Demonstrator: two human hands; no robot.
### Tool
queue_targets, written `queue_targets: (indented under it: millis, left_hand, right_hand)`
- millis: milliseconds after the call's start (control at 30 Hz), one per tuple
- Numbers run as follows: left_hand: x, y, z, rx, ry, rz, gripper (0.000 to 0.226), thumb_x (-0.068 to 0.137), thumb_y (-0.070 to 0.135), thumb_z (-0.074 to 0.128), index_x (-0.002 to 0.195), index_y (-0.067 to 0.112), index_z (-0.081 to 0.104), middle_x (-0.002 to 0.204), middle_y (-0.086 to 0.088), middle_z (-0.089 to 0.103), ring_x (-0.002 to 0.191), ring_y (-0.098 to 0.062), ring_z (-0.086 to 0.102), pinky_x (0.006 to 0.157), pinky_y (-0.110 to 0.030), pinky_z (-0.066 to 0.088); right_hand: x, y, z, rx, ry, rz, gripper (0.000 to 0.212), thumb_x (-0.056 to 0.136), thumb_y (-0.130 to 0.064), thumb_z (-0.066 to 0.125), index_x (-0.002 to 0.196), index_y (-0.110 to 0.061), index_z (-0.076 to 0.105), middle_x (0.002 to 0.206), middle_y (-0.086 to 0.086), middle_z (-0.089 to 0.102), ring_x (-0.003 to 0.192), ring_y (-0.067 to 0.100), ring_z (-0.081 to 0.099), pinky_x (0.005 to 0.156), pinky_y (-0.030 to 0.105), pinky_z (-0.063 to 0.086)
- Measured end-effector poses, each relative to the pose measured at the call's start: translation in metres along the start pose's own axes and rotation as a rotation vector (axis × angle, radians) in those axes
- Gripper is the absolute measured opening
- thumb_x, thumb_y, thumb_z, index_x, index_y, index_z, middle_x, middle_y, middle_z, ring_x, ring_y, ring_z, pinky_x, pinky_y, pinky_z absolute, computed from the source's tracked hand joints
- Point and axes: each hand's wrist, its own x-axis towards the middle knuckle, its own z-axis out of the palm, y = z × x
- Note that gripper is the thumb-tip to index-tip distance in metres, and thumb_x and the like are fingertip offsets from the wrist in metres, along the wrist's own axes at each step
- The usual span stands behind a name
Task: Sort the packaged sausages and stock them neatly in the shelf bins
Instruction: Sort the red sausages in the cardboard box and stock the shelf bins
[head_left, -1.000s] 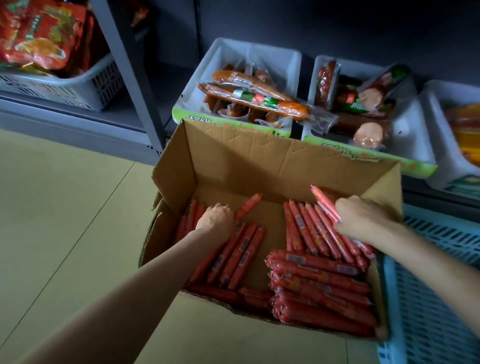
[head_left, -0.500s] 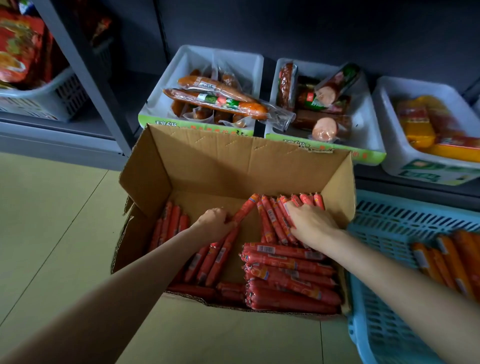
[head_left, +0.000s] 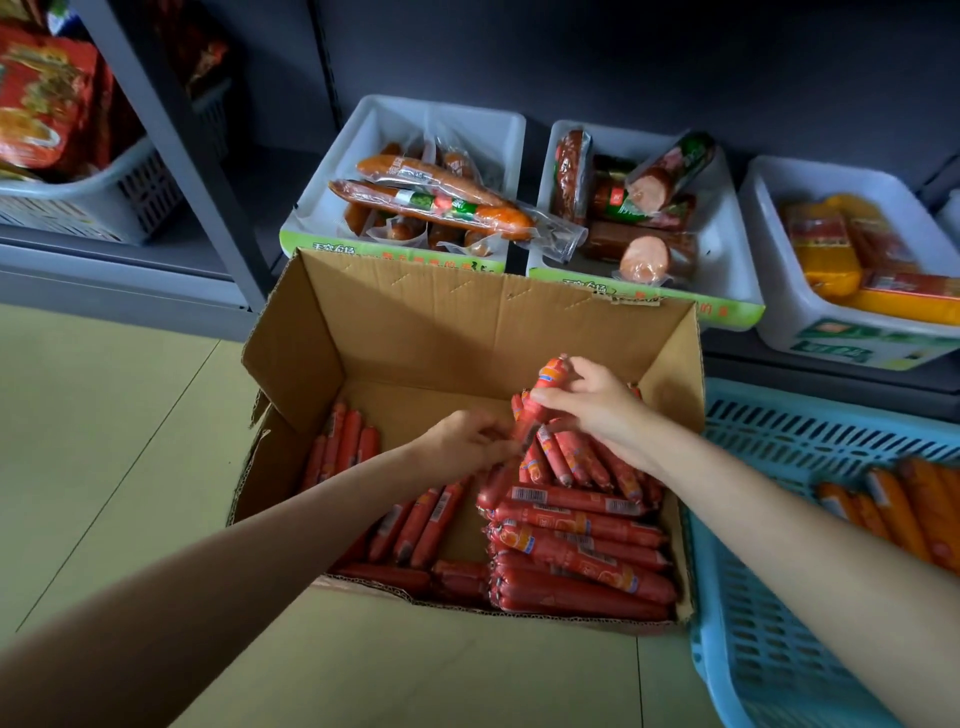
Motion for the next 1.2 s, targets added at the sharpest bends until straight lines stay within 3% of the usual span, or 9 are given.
queue_targets:
  millis: [67, 200, 300, 433, 600, 767, 967, 1067, 1200]
  left_hand:
    - [-0.005, 0.007, 0.000, 0.104, -0.095, 0.032, 0.028, 0.090, 0.018, 0.061, 0.115, 0.007, 0.060, 0.097, -0.003, 0.065, 0.081, -0.006, 0.059, 0.072, -0.014, 0.046]
    - [-0.017, 0.003, 0.008, 0.519, -0.368, -0.011, 0.063, 0.083, 0.048, 0.063, 0.137, 0.027, 0.039, 0.132, 0.003, 0.047, 0.119, -0.014, 0.046, 0.098, -0.026, 0.038]
    - [-0.026, -0.007, 0.020, 0.490, -0.404, -0.062, 0.082, 0.078, 0.047, 0.069, 0.144, 0.031, 0.022, 0.136, 0.004, 0.040, 0.120, -0.016, 0.045, 0.103, -0.036, 0.040]
    - [-0.026, -0.013, 0.009, 0.348, -0.368, -0.150, 0.091, 0.077, 0.034, 0.074, 0.146, 0.024, 0.016, 0.138, 0.001, 0.046, 0.122, -0.014, 0.045, 0.101, -0.026, 0.038]
    - [-0.028, -0.039, -0.014, 0.380, -0.349, -0.262, 0.087, 0.078, 0.037, 0.073, 0.146, 0.027, 0.020, 0.148, -0.001, 0.035, 0.132, -0.019, 0.038, 0.107, -0.034, 0.036]
    - [-0.023, -0.049, -0.023, 0.508, -0.182, -0.279, 0.084, 0.082, 0.038, 0.069, 0.148, 0.019, 0.021, 0.143, -0.007, 0.039, 0.128, -0.023, 0.042, 0.103, -0.031, 0.040]
    - [-0.015, -0.071, -0.039, 0.723, 0.064, -0.365, 0.057, 0.084, 0.034, 0.064, 0.130, 0.010, 0.043, 0.133, -0.011, 0.045, 0.127, -0.030, 0.041, 0.103, -0.036, 0.034]
    - [-0.014, -0.076, -0.040, 0.732, 0.046, -0.499, 0.060, 0.085, 0.031, 0.065, 0.132, 0.004, 0.038, 0.135, -0.016, 0.045, 0.125, -0.032, 0.044, 0.099, -0.036, 0.039]
    - [-0.013, -0.080, -0.033, 0.729, 0.015, -0.506, 0.051, 0.090, 0.029, 0.058, 0.130, 0.002, 0.042, 0.131, -0.014, 0.051, 0.122, -0.028, 0.050, 0.097, -0.035, 0.043]
  right_hand:
    - [-0.005, -0.012, -0.008, -0.221, -0.030, -0.076, 0.027, 0.087, -0.015, 0.065, 0.110, -0.014, 0.051, 0.097, 0.009, 0.066, 0.081, 0.018, 0.062, 0.072, 0.030, 0.051]
    - [-0.020, -0.037, -0.033, -0.745, -0.173, -0.201, 0.049, 0.085, -0.032, 0.067, 0.129, -0.030, 0.047, 0.116, -0.001, 0.059, 0.109, 0.020, 0.057, 0.095, 0.036, 0.046]
    - [-0.037, -0.039, -0.028, -0.996, -0.385, -0.148, 0.048, 0.084, -0.031, 0.069, 0.127, -0.033, 0.050, 0.097, -0.016, 0.055, 0.088, 0.007, 0.056, 0.075, 0.020, 0.043]
    - [-0.047, -0.010, -0.018, -1.188, -0.509, -0.089, 0.043, 0.084, -0.032, 0.069, 0.125, -0.028, 0.057, 0.087, -0.014, 0.055, 0.077, 0.009, 0.051, 0.061, 0.017, 0.037]
    - [-0.049, 0.000, -0.025, -1.189, -0.485, -0.056, 0.038, 0.085, -0.030, 0.068, 0.122, -0.027, 0.060, 0.082, -0.022, 0.045, 0.069, -0.004, 0.042, 0.059, 0.014, 0.033]
    - [-0.038, -0.003, -0.020, -1.126, -0.497, -0.025, 0.035, 0.083, -0.030, 0.071, 0.116, -0.025, 0.062, 0.103, 0.000, 0.064, 0.088, 0.023, 0.063, 0.079, 0.039, 0.053]
    - [-0.015, -0.003, -0.005, -1.169, -0.476, -0.073, 0.034, 0.083, -0.029, 0.071, 0.114, -0.021, 0.062, 0.097, -0.004, 0.062, 0.073, 0.000, 0.051, 0.061, 0.011, 0.041]
    - [-0.004, 0.000, 0.000, -1.181, -0.529, -0.027, 0.040, 0.081, -0.034, 0.072, 0.117, -0.022, 0.061, 0.107, -0.003, 0.062, 0.085, 0.006, 0.052, 0.079, 0.024, 0.046]
    - [0.007, -0.004, 0.003, -1.082, -0.572, 0.056, 0.039, 0.079, -0.040, 0.072, 0.113, -0.024, 0.061, 0.096, -0.013, 0.061, 0.085, 0.002, 0.056, 0.078, 0.019, 0.044]
